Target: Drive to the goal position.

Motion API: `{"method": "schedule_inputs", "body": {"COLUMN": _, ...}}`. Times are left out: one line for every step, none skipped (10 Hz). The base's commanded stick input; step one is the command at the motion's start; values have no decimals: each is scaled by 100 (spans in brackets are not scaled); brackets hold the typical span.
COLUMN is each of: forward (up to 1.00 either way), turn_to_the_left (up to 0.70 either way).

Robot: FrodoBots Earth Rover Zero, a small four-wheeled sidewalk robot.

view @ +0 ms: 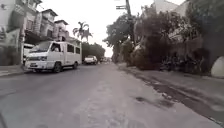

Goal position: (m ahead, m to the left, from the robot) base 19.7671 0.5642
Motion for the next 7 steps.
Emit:
{"method": "schedule_inputs", "body": {"forward": 0, "turn_to_the_left": 0}}
{"method": "schedule_inputs", "body": {"forward": 0, "turn_to_the_left": 0}}
{"method": "schedule_inputs", "body": {"forward": 0, "turn_to_the_left": 0}}
{"method": "schedule_inputs", "body": {"forward": 70, "turn_to_the_left": 35}}
{"method": "schedule_inputs", "body": {"forward": 70, "turn_to_the_left": 35}}
{"method": "schedule_inputs", "body": {"forward": 70, "turn_to_the_left": 35}}
{"method": "schedule_inputs", "body": {"forward": 70, "turn_to_the_left": 35}}
